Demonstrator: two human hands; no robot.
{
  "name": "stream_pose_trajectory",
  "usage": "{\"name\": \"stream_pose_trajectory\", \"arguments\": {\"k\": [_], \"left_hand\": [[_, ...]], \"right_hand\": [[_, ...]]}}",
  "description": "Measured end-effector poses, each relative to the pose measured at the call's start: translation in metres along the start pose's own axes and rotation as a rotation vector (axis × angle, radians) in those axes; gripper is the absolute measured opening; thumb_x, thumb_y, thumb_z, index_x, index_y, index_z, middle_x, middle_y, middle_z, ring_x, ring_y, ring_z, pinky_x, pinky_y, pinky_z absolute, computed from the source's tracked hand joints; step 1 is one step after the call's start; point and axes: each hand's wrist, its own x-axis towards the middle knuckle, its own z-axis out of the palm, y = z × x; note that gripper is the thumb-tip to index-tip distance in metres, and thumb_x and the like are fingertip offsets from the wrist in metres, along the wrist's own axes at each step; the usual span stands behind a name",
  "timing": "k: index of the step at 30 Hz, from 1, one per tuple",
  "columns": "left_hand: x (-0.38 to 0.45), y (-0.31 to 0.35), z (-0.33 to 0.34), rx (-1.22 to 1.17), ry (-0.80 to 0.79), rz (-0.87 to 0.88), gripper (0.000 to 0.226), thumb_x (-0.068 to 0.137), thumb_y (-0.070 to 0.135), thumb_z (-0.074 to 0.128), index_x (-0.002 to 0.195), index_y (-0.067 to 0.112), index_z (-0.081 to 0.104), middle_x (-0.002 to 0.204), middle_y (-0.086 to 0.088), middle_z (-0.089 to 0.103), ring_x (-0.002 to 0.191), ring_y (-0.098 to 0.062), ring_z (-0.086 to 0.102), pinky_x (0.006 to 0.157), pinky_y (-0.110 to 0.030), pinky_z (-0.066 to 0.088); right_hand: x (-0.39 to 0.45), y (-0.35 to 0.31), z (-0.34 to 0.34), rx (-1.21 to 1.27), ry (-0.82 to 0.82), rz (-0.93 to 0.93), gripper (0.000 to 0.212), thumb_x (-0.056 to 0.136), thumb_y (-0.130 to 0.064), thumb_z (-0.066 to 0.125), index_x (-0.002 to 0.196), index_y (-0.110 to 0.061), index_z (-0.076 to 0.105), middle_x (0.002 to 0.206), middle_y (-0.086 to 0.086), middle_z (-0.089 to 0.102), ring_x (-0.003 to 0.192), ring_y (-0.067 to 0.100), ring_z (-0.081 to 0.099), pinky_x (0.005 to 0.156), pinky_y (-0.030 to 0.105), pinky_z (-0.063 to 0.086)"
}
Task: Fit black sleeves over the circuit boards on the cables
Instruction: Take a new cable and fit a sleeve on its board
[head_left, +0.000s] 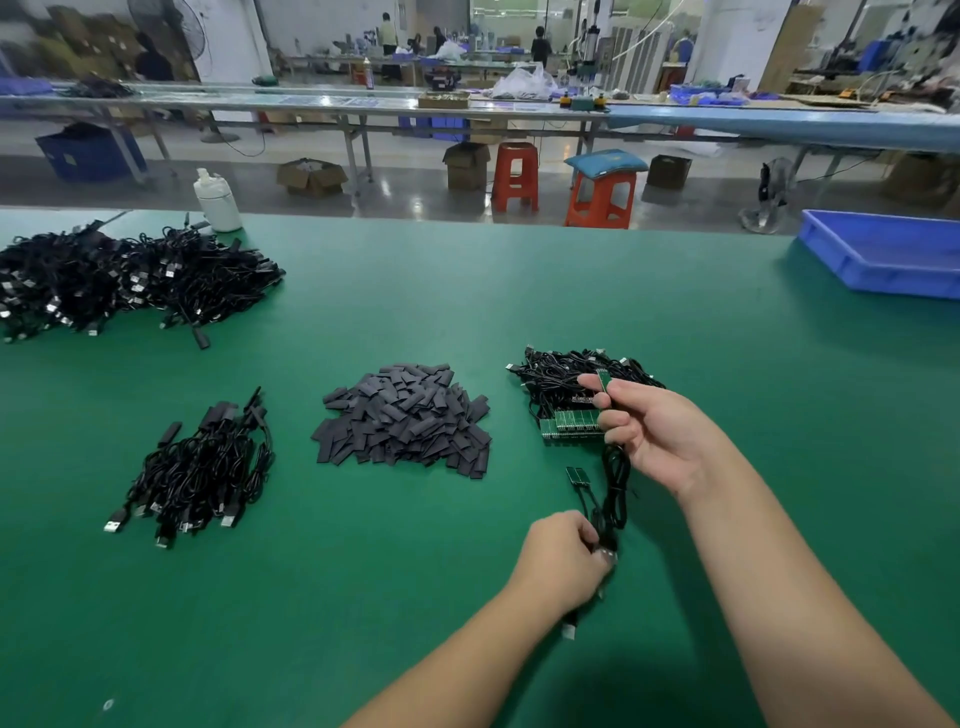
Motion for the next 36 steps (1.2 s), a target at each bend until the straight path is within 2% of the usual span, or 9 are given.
{"name": "stream_pose_trajectory", "arguments": {"k": [6,9,14,17,20,26,30,33,36], "left_hand": [[-0.009,-0.01,0.006,0.321,0.065,0.171,0.03,0.091,0.043,0.059,0.111,0.021,0.055,0.102,0.0,0.049,0.094,-0.028,0.059,0.077,-0.036,0.047],[-0.009,-0.018,0.003,0.379,0.048,0.111,0.041,0.09,0.043,0.062,0.119,0.019,0.048,0.11,-0.003,0.053,0.099,-0.03,0.06,0.081,-0.039,0.048],[-0.008,-0.013,0.009,0.103,-0.064,0.095,0.026,0.088,0.033,0.068,0.106,0.016,0.059,0.097,0.0,0.065,0.089,-0.019,0.062,0.085,-0.032,0.052],[-0.011,-0.009,0.012,-0.202,-0.295,0.061,0.035,0.093,0.019,0.063,0.127,0.014,0.056,0.089,0.008,0.063,0.067,-0.004,0.058,0.066,-0.013,0.047],[-0.009,-0.021,-0.003,-0.27,-0.424,0.042,0.035,0.095,0.003,0.051,0.13,0.005,0.053,0.1,0.001,0.065,0.056,-0.003,0.056,0.051,-0.011,0.041],[-0.006,-0.048,-0.062,0.024,-0.523,0.114,0.045,0.09,-0.003,0.041,0.124,0.018,0.063,0.106,-0.002,0.073,0.061,-0.002,0.054,0.062,-0.013,0.044],[-0.004,-0.06,-0.085,0.346,-0.635,0.188,0.044,0.085,-0.001,0.046,0.114,0.022,0.069,0.094,-0.001,0.073,0.059,0.006,0.054,0.063,-0.012,0.043],[0.0,-0.062,-0.102,0.426,-0.481,0.151,0.036,0.087,0.004,0.05,0.108,0.021,0.073,0.099,0.0,0.075,0.08,-0.007,0.064,0.077,-0.018,0.049],[0.012,-0.064,-0.114,0.337,-0.078,0.118,0.026,0.093,0.011,0.051,0.105,0.02,0.073,0.099,0.006,0.073,0.089,-0.009,0.065,0.083,-0.019,0.05]], "right_hand": [[0.002,0.007,0.0,0.027,0.036,-0.001,0.024,0.104,-0.007,0.042,0.115,0.0,0.063,0.073,0.002,0.052,0.043,0.002,0.043,0.035,0.011,0.036],[0.004,0.011,0.002,0.067,0.049,0.009,0.024,0.104,-0.009,0.042,0.114,-0.001,0.062,0.074,0.002,0.051,0.043,0.002,0.042,0.036,0.01,0.035],[0.008,0.027,0.012,0.023,0.053,-0.008,0.024,0.105,-0.007,0.043,0.113,-0.004,0.065,0.072,0.002,0.056,0.046,0.003,0.044,0.038,0.012,0.039],[0.011,0.038,0.017,0.006,0.044,-0.027,0.024,0.104,-0.006,0.043,0.111,-0.005,0.066,0.07,0.003,0.059,0.046,0.004,0.047,0.038,0.014,0.041],[0.014,0.044,0.013,-0.024,0.064,-0.065,0.023,0.104,-0.005,0.044,0.111,-0.005,0.066,0.073,0.003,0.062,0.049,0.005,0.051,0.042,0.016,0.045],[0.022,0.064,0.01,0.043,0.093,-0.116,0.021,0.104,-0.004,0.046,0.117,0.0,0.062,0.086,0.01,0.069,0.056,0.007,0.062,0.053,0.019,0.055],[0.024,0.089,0.013,0.062,0.052,-0.174,0.021,0.103,-0.012,0.049,0.118,-0.009,0.063,0.087,0.009,0.073,0.084,0.02,0.073,0.074,0.039,0.062],[0.023,0.106,0.012,-0.071,0.049,-0.154,0.021,0.103,-0.016,0.05,0.118,-0.016,0.065,0.079,0.006,0.062,0.065,0.019,0.066,0.055,0.034,0.057],[0.023,0.123,0.009,-0.364,0.052,-0.112,0.024,0.104,-0.019,0.049,0.125,-0.025,0.061,0.067,-0.002,0.056,0.044,0.008,0.038,0.04,0.021,0.031]]}}
